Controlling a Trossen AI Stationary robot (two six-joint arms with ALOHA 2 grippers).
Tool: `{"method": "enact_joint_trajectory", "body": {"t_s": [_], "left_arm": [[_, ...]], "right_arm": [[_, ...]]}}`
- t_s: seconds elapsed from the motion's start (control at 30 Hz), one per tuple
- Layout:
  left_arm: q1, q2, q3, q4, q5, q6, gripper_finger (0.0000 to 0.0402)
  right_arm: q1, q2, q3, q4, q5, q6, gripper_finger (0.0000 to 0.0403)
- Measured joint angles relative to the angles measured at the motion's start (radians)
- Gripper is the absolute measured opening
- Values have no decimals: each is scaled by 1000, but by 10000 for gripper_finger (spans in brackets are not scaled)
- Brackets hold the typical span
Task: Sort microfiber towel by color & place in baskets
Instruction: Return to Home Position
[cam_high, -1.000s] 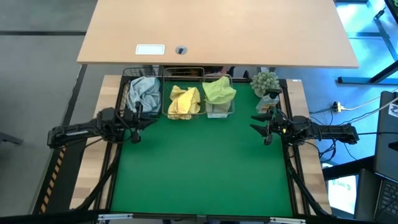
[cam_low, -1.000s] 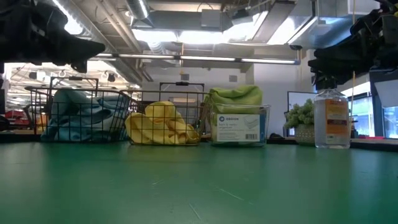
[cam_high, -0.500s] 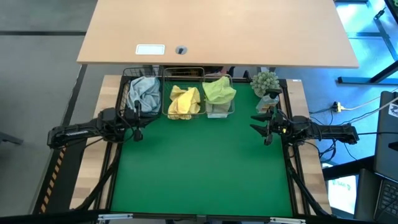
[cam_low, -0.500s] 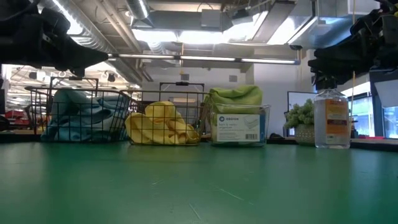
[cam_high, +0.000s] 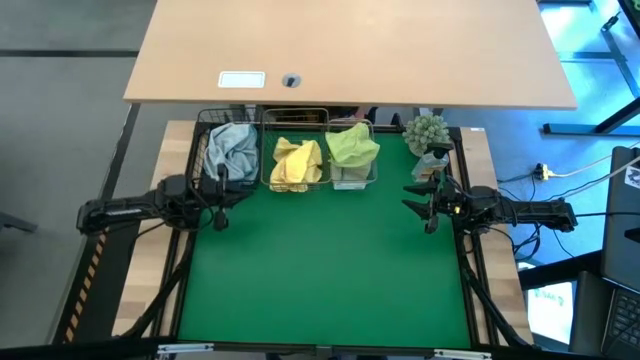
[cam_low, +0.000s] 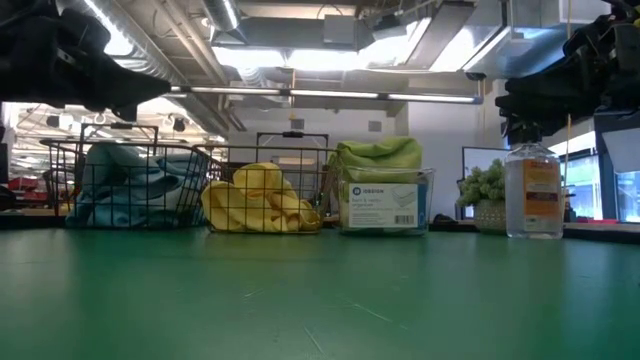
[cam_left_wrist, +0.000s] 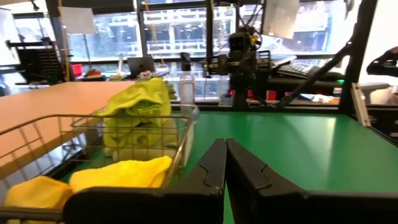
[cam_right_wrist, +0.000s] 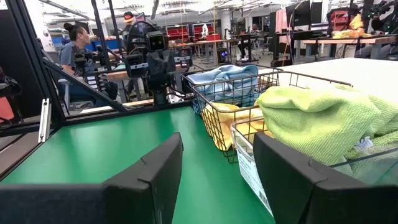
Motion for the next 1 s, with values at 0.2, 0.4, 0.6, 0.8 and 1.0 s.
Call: {"method": "enact_joint_trajectory", "body": {"t_s": [0.2,0.4,0.6,0.8,1.0], "left_arm": [[-31,0,0,0,1,0,2],[-31,0,0,0,1,0,2],[-31,0,0,0,1,0,2],[-31,0,0,0,2,0,2],[-31,0,0,0,1,0,2]], "right_arm": [[0,0,0,0,0,0,198],[0,0,0,0,0,0,198],[0,0,0,0,0,0,198],[0,0,0,0,0,0,198],[0,0,0,0,0,0,198]]}}
